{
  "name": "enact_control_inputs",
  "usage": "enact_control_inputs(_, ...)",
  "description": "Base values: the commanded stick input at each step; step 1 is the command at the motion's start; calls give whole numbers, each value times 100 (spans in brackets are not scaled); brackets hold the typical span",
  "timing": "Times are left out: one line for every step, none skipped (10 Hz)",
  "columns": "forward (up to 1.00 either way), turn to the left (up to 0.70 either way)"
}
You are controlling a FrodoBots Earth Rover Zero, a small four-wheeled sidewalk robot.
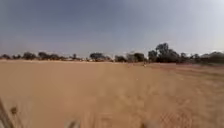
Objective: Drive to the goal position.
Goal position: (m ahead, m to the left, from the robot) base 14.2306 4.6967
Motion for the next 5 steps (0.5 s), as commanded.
enact_control_inputs(100, 0)
enact_control_inputs(100, 0)
enact_control_inputs(100, 0)
enact_control_inputs(100, 0)
enact_control_inputs(100, 0)
